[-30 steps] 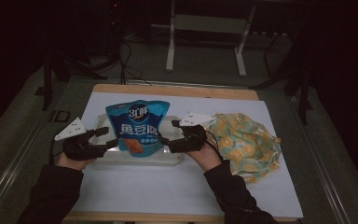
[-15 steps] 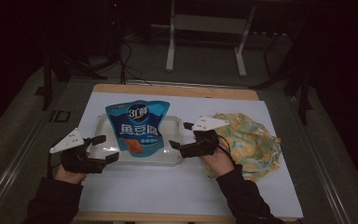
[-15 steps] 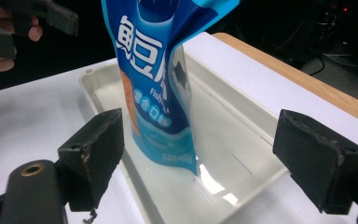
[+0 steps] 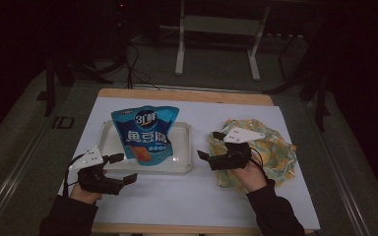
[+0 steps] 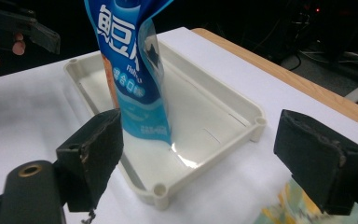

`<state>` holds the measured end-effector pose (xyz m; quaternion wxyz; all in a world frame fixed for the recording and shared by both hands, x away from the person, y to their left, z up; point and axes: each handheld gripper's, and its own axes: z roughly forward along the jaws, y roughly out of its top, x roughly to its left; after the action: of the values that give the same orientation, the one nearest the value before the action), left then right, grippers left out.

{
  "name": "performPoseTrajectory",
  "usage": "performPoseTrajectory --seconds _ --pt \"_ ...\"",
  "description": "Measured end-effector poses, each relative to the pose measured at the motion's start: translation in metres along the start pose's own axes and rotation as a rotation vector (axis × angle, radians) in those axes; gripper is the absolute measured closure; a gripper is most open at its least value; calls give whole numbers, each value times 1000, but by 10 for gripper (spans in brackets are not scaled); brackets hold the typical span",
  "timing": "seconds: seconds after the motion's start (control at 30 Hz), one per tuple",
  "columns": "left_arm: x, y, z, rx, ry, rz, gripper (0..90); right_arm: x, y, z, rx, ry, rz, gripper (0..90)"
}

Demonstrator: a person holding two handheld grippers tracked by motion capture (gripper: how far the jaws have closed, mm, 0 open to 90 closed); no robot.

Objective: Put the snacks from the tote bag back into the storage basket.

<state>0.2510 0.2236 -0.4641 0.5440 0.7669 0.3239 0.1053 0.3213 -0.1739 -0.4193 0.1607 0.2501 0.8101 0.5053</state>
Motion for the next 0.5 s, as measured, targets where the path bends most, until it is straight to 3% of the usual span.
performPoseTrajectory --seconds 0.17,0.23,0.5 --pt "-9 3 11 1 -30 26 94 -5 -11 -13 3 -24 16 157" --pt "-12 3 15 -9 -66 26 95 -7 -16 -19 -3 -28 29 157" --pt "-21 -1 31 -24 -87 47 94 -17 -36 -48 -18 -74 54 158"
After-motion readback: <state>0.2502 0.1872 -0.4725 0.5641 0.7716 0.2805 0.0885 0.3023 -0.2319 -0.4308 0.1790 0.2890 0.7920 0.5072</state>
